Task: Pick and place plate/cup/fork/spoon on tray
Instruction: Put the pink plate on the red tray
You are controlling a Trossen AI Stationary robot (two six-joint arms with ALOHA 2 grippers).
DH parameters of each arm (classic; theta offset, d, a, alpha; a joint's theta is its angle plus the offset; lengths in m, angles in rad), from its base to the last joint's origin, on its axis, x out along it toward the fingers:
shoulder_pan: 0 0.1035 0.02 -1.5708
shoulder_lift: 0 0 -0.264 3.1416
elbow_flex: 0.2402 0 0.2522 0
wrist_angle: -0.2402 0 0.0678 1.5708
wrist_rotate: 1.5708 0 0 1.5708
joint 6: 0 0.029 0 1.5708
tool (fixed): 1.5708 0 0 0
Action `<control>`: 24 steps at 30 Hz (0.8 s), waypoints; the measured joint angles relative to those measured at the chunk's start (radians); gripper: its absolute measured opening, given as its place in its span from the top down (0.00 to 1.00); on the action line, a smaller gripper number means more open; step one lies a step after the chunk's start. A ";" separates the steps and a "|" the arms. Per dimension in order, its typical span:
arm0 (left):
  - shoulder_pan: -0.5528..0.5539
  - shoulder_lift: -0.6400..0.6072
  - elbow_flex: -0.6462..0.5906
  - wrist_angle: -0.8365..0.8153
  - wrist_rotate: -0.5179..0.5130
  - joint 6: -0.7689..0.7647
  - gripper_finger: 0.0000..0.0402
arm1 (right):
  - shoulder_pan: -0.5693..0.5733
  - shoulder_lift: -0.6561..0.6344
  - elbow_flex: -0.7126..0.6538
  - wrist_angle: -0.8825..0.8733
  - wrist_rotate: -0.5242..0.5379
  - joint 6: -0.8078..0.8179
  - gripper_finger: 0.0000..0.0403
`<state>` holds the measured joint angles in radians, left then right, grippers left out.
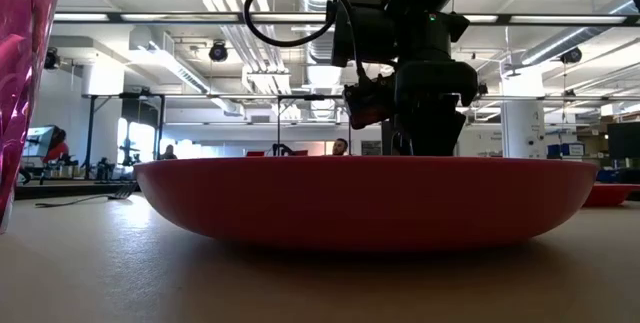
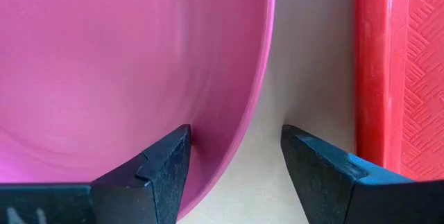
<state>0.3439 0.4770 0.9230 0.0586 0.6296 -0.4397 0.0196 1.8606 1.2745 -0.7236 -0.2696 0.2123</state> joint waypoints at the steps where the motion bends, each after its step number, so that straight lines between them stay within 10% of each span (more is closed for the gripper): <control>1: 0.000 0.000 0.000 0.000 0.000 0.000 0.64 | 0.000 -0.001 -0.003 0.003 -0.001 0.000 0.47; 13: 0.001 0.000 0.000 0.000 0.000 0.001 0.64 | 0.001 0.001 -0.014 0.027 -0.083 -0.013 0.94; 24: 0.001 0.000 0.000 0.000 0.000 0.001 0.64 | 0.007 0.002 0.007 0.086 -0.100 -0.005 0.98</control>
<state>0.3447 0.4770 0.9230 0.0586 0.6296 -0.4385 0.0269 1.8622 1.2810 -0.6380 -0.3701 0.2074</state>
